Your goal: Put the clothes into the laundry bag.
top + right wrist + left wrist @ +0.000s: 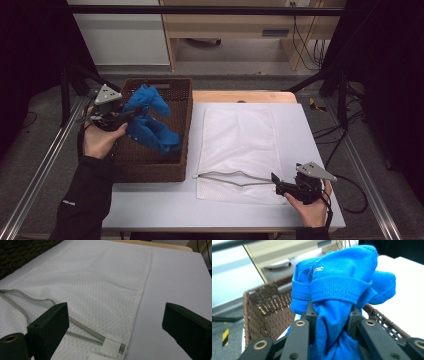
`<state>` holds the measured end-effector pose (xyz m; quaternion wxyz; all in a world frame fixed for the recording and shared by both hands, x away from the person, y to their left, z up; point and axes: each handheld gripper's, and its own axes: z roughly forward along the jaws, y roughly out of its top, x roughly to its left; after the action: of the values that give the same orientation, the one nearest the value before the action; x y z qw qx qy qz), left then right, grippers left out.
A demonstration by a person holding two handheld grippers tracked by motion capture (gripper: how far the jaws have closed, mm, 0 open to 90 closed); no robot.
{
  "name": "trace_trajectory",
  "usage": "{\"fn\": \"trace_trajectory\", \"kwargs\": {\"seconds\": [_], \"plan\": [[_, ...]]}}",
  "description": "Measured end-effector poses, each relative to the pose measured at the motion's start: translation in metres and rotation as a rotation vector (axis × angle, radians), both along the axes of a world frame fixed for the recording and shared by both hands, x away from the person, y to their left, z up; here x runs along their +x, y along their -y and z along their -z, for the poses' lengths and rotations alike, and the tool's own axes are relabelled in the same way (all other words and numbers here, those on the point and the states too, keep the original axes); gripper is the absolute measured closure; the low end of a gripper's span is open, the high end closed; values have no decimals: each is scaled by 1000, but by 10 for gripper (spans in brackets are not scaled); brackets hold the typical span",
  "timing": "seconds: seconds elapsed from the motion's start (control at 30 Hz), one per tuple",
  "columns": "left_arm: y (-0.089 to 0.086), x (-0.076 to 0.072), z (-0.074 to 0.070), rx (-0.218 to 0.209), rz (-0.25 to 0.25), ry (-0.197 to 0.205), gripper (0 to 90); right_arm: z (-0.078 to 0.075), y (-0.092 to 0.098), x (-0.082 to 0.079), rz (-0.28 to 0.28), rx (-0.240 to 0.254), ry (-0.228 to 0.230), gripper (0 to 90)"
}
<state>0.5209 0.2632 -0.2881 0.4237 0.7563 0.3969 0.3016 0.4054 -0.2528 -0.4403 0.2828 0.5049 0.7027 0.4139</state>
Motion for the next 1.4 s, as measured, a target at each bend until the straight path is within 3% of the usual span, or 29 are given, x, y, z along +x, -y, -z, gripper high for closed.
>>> {"fn": "trace_trajectory", "kwargs": {"seconds": [0.23,0.37,0.57,0.7,0.93,1.07,1.4], "plan": [[-2,-13,-26,-23,5,88,706,0,0,0,0,-4,5,75],[-2,-21,-36,-59,6,107,706,0,0,0,0,-6,7,74],[-1,-31,-49,-72,20,171,706,-1,1,0,2,-5,10,73],[-1,-40,-60,-104,23,202,705,-1,0,-1,2,-2,10,72],[2,-56,-78,-142,5,235,705,-2,1,-1,1,-4,16,72],[7,-61,-85,-147,24,265,705,-3,1,-2,3,-1,16,72],[31,-70,-102,-179,65,284,704,-4,3,-3,5,1,21,72]]}}
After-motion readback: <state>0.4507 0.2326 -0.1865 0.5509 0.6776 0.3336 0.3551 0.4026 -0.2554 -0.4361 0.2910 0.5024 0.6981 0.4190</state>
